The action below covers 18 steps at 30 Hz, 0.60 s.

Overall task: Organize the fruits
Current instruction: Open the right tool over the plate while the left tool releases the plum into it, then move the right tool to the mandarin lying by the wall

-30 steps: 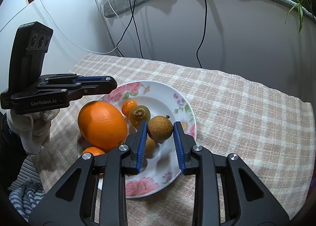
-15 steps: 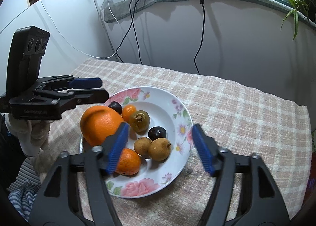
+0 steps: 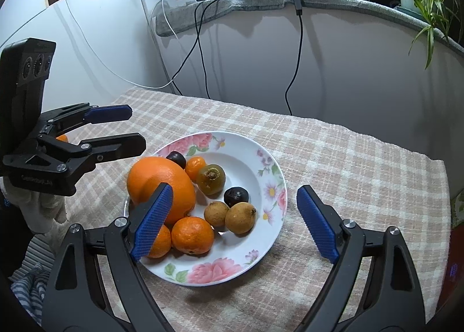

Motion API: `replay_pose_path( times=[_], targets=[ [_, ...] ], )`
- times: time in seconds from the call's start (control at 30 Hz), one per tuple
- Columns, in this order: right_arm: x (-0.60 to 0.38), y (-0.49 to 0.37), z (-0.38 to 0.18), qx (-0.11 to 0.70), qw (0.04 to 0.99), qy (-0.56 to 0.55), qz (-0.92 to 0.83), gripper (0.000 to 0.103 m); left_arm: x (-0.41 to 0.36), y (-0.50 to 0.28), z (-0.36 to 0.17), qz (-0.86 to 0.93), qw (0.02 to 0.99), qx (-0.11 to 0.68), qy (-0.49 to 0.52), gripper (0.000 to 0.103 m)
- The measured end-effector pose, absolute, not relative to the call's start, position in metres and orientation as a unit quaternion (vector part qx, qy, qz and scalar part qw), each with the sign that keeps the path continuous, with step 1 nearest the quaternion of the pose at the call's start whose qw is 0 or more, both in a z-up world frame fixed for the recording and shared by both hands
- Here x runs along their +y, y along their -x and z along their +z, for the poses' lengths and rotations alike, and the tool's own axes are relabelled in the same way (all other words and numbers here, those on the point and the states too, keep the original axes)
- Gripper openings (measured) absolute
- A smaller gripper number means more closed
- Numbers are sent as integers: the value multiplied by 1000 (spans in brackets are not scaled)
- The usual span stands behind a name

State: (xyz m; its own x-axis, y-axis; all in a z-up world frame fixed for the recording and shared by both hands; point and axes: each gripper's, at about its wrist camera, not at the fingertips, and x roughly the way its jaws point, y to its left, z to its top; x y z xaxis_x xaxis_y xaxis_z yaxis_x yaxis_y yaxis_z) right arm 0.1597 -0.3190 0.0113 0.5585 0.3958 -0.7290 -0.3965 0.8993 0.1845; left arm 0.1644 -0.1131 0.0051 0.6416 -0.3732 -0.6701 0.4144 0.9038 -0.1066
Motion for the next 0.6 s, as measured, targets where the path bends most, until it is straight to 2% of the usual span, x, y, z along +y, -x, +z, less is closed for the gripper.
replay_pose_path(
  times=[0.6],
  targets=[
    [-271, -153, 37, 371, 895, 20, 247, 90, -63, -117, 27, -172, 929, 326, -12, 81]
  ],
)
